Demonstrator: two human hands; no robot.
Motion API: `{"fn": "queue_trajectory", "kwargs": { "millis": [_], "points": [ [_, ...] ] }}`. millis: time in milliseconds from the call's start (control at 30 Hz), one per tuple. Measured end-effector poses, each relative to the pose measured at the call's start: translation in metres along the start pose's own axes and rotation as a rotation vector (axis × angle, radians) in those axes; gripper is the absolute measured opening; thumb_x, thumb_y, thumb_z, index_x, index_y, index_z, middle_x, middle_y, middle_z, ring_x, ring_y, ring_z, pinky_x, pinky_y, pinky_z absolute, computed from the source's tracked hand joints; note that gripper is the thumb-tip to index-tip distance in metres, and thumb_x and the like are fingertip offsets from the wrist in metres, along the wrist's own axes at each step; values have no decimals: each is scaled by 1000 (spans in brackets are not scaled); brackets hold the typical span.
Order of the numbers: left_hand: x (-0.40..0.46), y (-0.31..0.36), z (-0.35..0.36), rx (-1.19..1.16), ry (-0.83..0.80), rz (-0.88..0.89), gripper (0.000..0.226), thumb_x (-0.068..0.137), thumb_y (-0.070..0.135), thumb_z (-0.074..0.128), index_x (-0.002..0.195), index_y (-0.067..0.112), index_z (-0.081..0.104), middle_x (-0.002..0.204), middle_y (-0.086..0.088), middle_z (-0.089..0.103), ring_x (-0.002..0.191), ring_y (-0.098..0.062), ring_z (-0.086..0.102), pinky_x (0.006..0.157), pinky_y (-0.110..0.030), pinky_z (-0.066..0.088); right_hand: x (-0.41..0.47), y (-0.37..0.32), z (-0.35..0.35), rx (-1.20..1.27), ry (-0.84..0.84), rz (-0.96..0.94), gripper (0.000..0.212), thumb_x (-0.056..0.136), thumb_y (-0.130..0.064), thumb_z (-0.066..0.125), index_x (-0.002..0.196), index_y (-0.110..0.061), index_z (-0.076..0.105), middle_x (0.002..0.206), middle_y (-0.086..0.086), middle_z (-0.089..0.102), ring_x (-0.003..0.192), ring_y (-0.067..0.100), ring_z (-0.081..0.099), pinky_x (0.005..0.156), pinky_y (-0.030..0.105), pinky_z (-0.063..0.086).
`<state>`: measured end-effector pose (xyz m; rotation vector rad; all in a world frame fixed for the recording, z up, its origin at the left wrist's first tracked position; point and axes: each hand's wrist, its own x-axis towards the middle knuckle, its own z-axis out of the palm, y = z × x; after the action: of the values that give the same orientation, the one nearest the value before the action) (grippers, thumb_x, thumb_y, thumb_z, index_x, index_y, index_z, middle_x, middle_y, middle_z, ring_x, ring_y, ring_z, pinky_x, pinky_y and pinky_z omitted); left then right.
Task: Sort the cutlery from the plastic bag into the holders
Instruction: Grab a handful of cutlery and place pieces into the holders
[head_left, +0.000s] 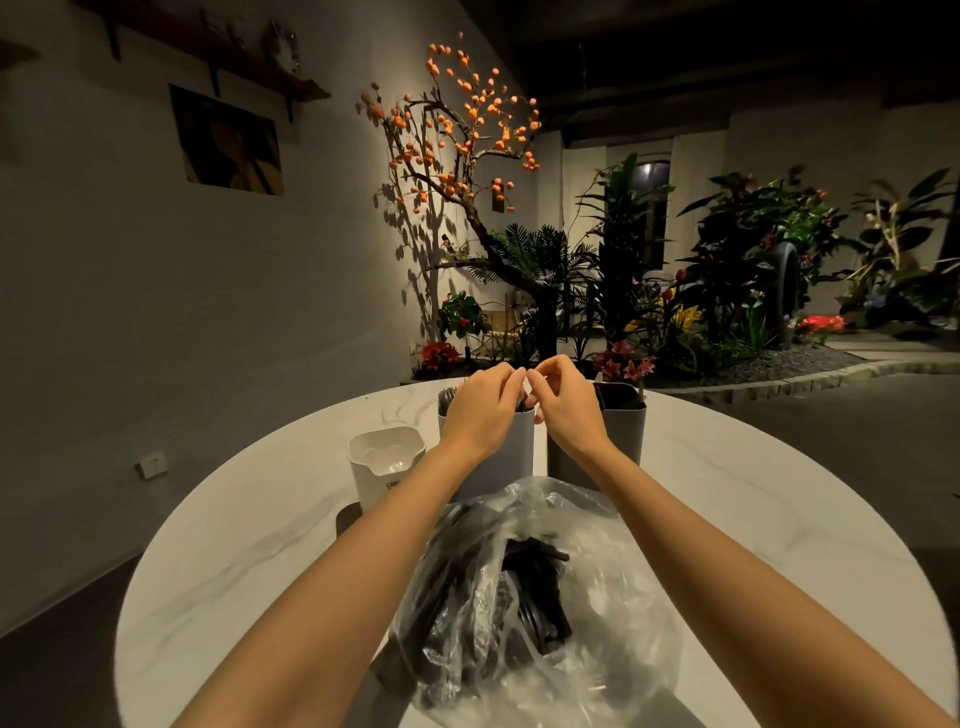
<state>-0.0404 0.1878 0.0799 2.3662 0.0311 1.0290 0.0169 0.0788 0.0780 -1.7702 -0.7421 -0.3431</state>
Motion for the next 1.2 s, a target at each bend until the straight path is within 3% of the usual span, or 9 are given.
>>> {"fn": "queue_trajectory", "kwargs": {
  "millis": [67, 233, 433, 567, 833, 1067, 1200],
  "points": [
    [-7, 7, -4, -19, -16, -8, 32, 104, 28, 39, 79, 16, 55, 70, 7, 55, 67, -11, 53, 63, -29, 43, -7, -6, -4, -1, -9, -16, 16, 98, -33, 52, 97, -17, 53, 76, -4, 62, 60, 16, 62, 69, 50, 56],
    [-27, 19, -14, -53, -42, -31, 36, 105, 27, 36, 76, 15, 54, 69, 2, 57, 68, -18, 54, 69, -41, 44, -25, -15, -11, -17, -15, -19, 14, 97, -32, 53, 91, -19, 53, 71, -4, 63, 63, 22, 65, 68, 53, 55],
    [-57, 28, -18, -27, -80, -55, 39, 105, 28, 36, 72, 19, 53, 66, 3, 55, 63, -13, 50, 68, -42, 43, -51, -18, -19, -29, -58, -17, 16, 98, -32, 51, 86, -22, 54, 67, -2, 63, 57, 18, 60, 69, 50, 55],
    [-77, 29, -19, -4, -95, -83, 39, 105, 29, 35, 75, 16, 56, 70, -2, 58, 68, -19, 53, 69, -42, 44, -70, -15, -23, -43, -82, -11, 20, 99, -29, 51, 92, -12, 59, 65, -2, 62, 53, 15, 58, 66, 43, 54],
    [-106, 33, -10, -41, -106, -88, 43, 105, 29, 35, 72, 11, 57, 68, -8, 61, 67, -25, 57, 70, -47, 46, -101, -7, -26, -81, -113, 27, 21, 99, -30, 51, 92, -12, 59, 68, -2, 62, 58, 15, 60, 68, 39, 55],
    [-127, 28, -1, -27, -149, -136, 39, 105, 30, 35, 77, 15, 58, 70, 3, 57, 69, -14, 56, 72, -35, 49, -118, 9, -22, -148, -154, 83, 23, 98, -30, 52, 96, -10, 62, 73, 2, 64, 61, 13, 59, 72, 35, 55],
    [-135, 20, 3, 28, -168, -165, 35, 104, 27, 38, 79, 15, 60, 78, 2, 59, 70, -10, 53, 64, -22, 40, -125, 22, -20, -205, -212, 141, 27, 98, -22, 51, 90, -2, 68, 77, 9, 68, 69, 19, 63, 75, 38, 55]
  ]
}}
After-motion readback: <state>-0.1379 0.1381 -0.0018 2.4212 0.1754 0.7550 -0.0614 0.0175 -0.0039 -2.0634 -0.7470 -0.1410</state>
